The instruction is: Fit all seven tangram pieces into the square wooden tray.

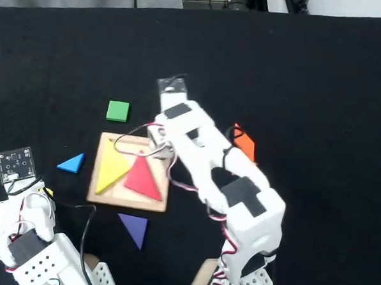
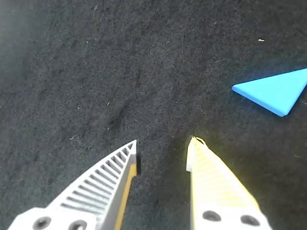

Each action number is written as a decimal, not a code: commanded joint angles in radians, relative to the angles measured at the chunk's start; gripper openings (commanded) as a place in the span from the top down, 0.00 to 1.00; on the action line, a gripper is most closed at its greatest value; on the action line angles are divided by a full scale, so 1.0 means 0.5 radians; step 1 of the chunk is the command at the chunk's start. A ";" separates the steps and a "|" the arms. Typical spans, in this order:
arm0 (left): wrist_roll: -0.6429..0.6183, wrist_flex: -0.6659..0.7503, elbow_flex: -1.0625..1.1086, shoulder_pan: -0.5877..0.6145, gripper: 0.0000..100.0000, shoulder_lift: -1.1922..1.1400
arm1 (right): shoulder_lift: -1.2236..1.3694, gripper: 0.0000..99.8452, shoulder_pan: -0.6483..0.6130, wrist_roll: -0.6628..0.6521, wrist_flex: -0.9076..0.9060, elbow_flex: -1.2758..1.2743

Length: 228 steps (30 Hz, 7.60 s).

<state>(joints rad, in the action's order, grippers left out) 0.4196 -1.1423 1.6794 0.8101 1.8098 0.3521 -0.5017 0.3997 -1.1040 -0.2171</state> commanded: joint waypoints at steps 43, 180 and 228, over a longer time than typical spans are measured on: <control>-0.009 -0.009 0.041 -0.020 0.82 0.018 | -0.020 0.76 0.405 -0.430 -0.310 0.563; 0.003 -0.068 0.020 -0.262 0.82 0.018 | -0.646 0.99 -0.083 -1.163 -0.331 -0.094; 1.464 0.175 0.041 -1.293 0.69 -0.012 | -0.720 0.99 0.638 -1.191 0.841 -0.824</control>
<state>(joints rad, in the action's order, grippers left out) 1.0487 -1.0595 1.6809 0.1289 1.7975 -0.0683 -0.2010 -0.1818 -0.6713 -0.7296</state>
